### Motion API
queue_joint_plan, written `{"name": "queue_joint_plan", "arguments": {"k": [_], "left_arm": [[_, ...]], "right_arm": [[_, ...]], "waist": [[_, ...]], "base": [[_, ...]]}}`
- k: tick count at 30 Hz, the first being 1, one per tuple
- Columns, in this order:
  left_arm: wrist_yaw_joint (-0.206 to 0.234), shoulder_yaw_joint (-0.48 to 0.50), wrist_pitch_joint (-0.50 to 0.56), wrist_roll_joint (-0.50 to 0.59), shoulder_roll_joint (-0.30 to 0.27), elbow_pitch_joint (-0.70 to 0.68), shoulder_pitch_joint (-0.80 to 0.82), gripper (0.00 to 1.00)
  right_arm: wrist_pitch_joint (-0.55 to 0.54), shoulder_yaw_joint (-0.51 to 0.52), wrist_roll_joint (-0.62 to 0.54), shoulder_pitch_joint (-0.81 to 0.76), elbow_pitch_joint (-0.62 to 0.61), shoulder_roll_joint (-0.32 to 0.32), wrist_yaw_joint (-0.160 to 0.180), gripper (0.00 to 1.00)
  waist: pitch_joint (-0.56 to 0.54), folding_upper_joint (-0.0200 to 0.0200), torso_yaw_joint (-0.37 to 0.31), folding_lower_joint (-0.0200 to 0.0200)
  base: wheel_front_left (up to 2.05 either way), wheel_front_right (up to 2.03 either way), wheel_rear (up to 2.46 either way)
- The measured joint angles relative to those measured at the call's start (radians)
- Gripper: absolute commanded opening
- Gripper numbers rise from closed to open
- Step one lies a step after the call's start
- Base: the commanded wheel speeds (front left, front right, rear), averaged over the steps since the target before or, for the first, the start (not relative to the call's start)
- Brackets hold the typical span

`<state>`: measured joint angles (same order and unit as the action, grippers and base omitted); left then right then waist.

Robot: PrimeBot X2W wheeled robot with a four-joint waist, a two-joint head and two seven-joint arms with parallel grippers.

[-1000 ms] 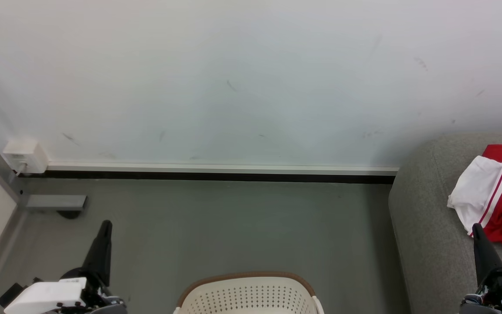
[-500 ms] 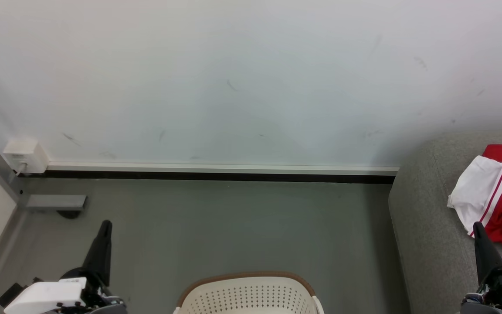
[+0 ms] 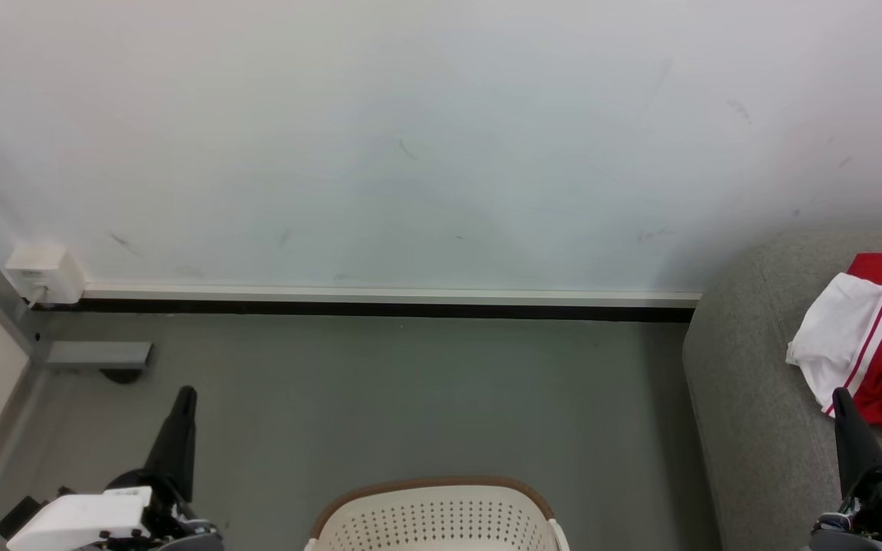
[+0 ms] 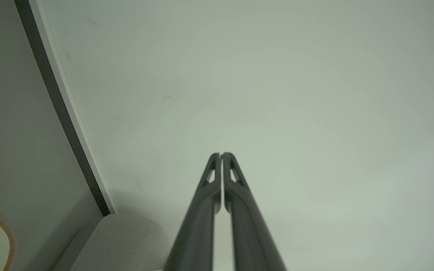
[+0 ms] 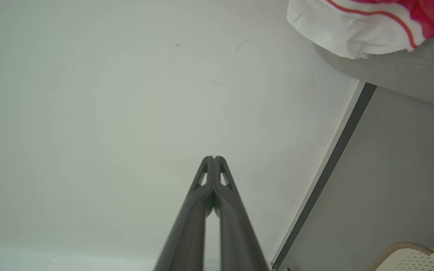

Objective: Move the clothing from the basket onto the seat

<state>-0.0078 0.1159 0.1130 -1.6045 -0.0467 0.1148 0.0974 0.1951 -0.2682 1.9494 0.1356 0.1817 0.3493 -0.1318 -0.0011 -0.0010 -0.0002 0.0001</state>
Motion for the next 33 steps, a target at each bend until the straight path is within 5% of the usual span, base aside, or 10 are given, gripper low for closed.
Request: {"name": "queue_joint_plan", "arguments": {"k": [33], "left_arm": [[0.0,0.0,0.0,0.0,0.0,-0.002,0.0,0.0]], "right_arm": [[0.045,-0.055,0.051,0.005,-0.025,0.048,0.0,0.0]], "waist": [[0.001,0.0,0.0,0.0]], "base": [[0.0,0.0,0.0]]}}
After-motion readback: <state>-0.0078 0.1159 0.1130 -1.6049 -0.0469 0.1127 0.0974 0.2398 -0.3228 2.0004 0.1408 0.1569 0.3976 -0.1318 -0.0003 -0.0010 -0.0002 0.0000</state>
